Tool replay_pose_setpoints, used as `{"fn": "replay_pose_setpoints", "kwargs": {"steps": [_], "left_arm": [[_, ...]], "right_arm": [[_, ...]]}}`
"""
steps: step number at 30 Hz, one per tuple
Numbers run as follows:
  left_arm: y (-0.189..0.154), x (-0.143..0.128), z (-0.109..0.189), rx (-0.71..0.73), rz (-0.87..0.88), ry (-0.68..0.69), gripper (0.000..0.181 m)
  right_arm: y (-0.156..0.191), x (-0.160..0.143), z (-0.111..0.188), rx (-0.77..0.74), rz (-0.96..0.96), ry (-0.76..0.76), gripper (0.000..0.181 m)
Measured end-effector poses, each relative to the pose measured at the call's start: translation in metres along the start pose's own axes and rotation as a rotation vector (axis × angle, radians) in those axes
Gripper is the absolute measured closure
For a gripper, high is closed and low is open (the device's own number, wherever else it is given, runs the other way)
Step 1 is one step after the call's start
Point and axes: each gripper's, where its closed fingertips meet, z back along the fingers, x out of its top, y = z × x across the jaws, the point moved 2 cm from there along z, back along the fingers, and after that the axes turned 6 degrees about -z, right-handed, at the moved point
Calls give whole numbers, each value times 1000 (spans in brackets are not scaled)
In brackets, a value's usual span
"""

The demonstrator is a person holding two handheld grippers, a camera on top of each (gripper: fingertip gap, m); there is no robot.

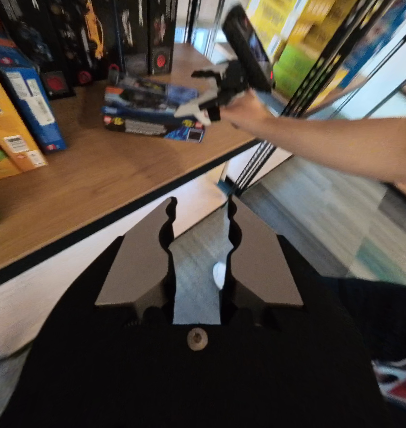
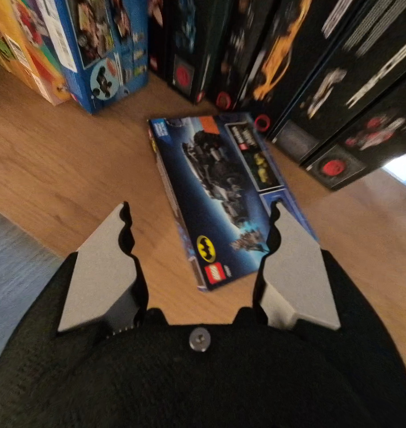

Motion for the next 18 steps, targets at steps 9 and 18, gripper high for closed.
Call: {"fn": "replay_pose_setpoints", "kwargs": {"steps": [9, 18], "left_arm": [[91, 25, -169, 97, -88, -90, 129], [207, 61, -323, 314, 40, -59, 115]], "right_arm": [[-53, -37, -28, 144, 79, 30, 36], [-101, -53, -119, 497, -56, 363, 33]]}}
